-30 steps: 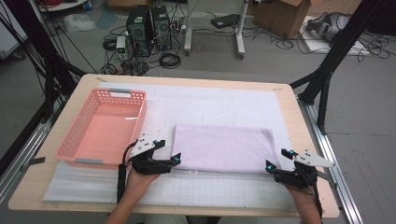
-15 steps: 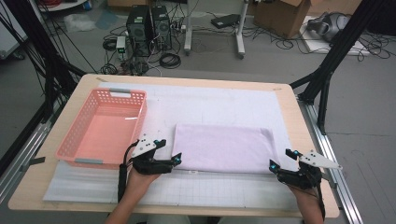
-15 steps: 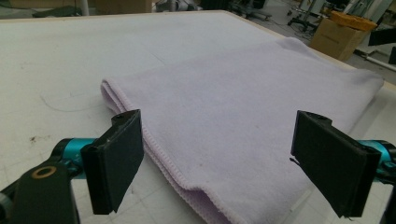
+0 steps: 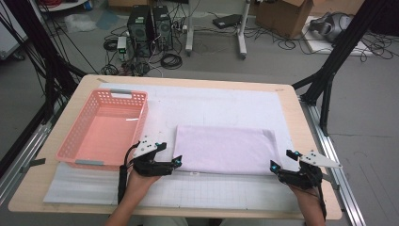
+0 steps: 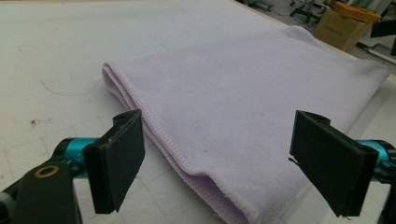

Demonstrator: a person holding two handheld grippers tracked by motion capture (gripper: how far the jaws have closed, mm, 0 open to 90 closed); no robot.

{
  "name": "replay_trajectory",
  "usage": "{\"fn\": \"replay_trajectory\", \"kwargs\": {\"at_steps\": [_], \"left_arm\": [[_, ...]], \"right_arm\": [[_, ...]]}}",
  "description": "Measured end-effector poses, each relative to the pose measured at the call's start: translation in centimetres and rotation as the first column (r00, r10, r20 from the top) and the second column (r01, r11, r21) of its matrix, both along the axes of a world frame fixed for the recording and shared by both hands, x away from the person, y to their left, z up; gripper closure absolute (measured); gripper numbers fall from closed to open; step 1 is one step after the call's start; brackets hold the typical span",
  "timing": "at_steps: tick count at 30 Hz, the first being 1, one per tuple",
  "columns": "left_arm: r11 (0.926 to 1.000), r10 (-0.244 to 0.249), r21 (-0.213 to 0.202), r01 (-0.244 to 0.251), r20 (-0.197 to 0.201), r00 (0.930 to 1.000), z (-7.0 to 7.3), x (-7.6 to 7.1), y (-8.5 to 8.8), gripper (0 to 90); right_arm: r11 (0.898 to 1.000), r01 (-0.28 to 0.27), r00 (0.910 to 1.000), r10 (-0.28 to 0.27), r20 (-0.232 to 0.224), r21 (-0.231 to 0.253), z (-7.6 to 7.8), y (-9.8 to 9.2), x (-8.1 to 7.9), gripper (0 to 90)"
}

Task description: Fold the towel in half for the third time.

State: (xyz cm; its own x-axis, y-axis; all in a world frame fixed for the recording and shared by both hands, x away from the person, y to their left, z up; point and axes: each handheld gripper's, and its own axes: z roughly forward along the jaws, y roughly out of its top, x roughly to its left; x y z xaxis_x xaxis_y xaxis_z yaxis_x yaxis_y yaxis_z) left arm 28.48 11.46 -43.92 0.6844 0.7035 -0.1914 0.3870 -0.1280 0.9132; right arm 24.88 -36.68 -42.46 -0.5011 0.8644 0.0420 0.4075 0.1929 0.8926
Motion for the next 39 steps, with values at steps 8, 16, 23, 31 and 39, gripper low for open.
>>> {"fn": "replay_trajectory", "kwargs": {"at_steps": [8, 16, 23, 31, 39], "left_arm": [[0.9991, 0.013, 0.04, -0.011, -0.041, 0.9991, -0.4, 0.0, -0.3, 19.9], [0.9961, 0.024, 0.087, -0.014, -0.105, 0.9942, -1.0, 0.4, -0.4, 25.4], [0.9863, 0.067, 0.16, -0.04, -0.167, 0.9836, -1.1, 0.2, -0.5, 28.7], [0.9779, 0.036, 0.209, -0.001, -0.163, 0.9859, -1.2, -0.1, -1.6, 30.9], [0.9707, 0.053, 0.24, -0.017, -0.147, 0.9877, -1.1, -0.2, -2.1, 38.6]], "right_arm": [[1.0, 0.001, 1.0, -0.001, -0.001, 0.016, 0.1, -0.2, -0.1, 18.9], [1.0, 0.003, 0.9996, -0.002, -0.027, 0.008, -0.3, -0.4, 0.1, 18.9], [1.0, 0.002, 0.9997, -0.002, -0.025, 0.003, -0.3, -0.1, 0.3, 18.9], [1.0, -0.016, 0.9998, 0.016, -0.015, 0.004, -0.2, 0.8, 0.6, 18.8], [0.999, -0.044, 0.9988, 0.044, -0.021, 0.002, -0.3, 1.9, 1.3, 18.8]]}}
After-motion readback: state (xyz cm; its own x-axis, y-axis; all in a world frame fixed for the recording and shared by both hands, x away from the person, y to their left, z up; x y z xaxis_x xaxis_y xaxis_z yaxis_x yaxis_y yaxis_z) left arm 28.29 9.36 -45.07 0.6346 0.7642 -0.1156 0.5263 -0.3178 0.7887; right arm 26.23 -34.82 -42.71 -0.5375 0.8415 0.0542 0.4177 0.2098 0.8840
